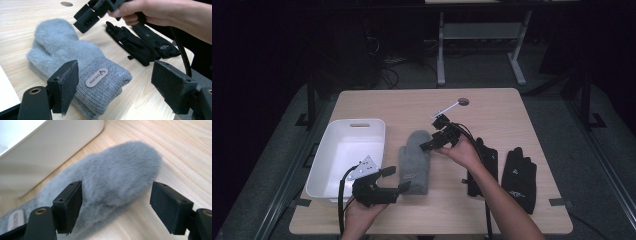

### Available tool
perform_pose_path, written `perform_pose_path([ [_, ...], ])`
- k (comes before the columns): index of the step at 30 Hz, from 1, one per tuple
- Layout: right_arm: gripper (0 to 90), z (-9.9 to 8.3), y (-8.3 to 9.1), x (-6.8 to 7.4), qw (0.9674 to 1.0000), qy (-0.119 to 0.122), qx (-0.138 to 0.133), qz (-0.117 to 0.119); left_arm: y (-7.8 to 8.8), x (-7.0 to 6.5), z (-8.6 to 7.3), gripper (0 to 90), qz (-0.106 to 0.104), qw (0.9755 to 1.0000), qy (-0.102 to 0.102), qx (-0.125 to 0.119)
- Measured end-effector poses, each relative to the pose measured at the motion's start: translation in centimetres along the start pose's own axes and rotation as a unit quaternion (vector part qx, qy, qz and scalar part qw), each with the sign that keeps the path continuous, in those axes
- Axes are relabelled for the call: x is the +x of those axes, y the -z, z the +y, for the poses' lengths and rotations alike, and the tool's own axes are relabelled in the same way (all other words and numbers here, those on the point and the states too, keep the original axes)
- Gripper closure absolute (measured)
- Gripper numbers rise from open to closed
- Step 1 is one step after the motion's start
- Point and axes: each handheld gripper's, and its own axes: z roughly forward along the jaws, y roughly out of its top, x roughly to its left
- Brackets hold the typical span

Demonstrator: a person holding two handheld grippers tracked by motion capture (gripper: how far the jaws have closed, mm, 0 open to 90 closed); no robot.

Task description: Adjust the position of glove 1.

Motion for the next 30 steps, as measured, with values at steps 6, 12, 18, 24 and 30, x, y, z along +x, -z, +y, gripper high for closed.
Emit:
perform_pose_path([
  [6,24.7,0.0,-1.0,-1.7,0.9989,-0.043,-0.012,0.012,0.0,0.1,0.0,21.6,0.000,1.0000,-0.002,0.000],
  [12,23.4,0.1,-2.4,-2.7,0.9964,-0.080,-0.017,0.025,0.1,0.0,0.0,21.7,0.000,1.0000,-0.002,0.002],
  [18,21.7,-0.1,-4.0,-3.4,0.9931,-0.110,-0.018,0.036,0.0,-0.2,0.0,21.6,-0.002,1.0000,-0.005,-0.003],
  [24,24.8,-0.6,-5.2,-4.1,0.9884,-0.140,-0.014,0.058,0.0,-0.2,0.0,21.7,-0.002,1.0000,-0.006,-0.003],
  [30,43.8,-1.2,-6.0,-4.8,0.9801,-0.170,-0.018,0.101,0.2,-0.1,0.0,21.7,0.000,1.0000,-0.004,-0.001],
])
